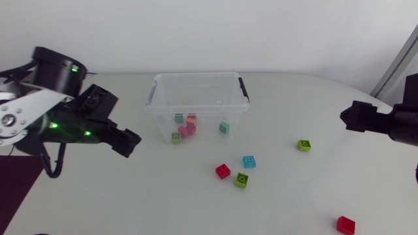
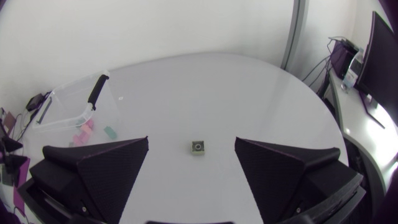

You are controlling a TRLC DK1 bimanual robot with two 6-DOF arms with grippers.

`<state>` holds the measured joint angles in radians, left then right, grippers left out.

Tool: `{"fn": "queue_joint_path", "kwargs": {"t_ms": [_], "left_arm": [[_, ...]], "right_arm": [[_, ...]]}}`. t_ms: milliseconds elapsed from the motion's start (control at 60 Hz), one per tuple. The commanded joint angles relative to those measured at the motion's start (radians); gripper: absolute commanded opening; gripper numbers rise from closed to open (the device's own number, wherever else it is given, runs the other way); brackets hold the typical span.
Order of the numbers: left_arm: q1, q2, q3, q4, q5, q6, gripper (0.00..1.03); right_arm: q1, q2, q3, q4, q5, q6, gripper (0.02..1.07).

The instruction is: Pick up the duplo bricks and place them in the container

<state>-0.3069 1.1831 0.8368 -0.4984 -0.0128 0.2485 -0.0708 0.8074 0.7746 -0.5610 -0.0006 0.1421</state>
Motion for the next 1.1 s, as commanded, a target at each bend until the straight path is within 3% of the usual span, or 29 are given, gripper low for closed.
{"fn": "queue_joint_path", "kwargs": {"t_ms": [0, 83, 100, 167, 400, 667, 1083], "left_arm": [[-0.043, 0.108, 0.07, -0.023, 0.001, 0.074, 0.97], [-0.08, 0.205, 0.12, -0.035, 0.017, 0.098, 0.97], [-0.081, 0.248, 0.148, -0.052, 0.054, 0.109, 0.97], [-0.086, 0.329, 0.199, -0.083, 0.131, 0.13, 0.97], [-0.184, 0.497, 0.3, -0.088, 0.214, 0.163, 0.96], [-0.293, 0.651, 0.415, -0.091, 0.218, 0.155, 0.96], [-0.353, 0.727, 0.461, -0.091, 0.226, 0.129, 0.93]], "right_arm": [[-0.023, 0.053, 0.074, -0.077, -0.009, 0.094, 1.02], [-0.067, 0.105, 0.123, -0.155, -0.064, 0.143, 1.02], [-0.09, 0.13, 0.137, -0.18, -0.085, 0.146, 1.02], [-0.109, 0.187, 0.161, -0.229, -0.088, 0.146, 1.02], [-0.178, 0.328, 0.172, -0.324, -0.088, 0.132, 1.02], [-0.253, 0.44, 0.15, -0.451, -0.125, 0.065, 1.02], [-0.353, 0.575, 0.097, -0.534, -0.141, -0.042, 1.02]]}}
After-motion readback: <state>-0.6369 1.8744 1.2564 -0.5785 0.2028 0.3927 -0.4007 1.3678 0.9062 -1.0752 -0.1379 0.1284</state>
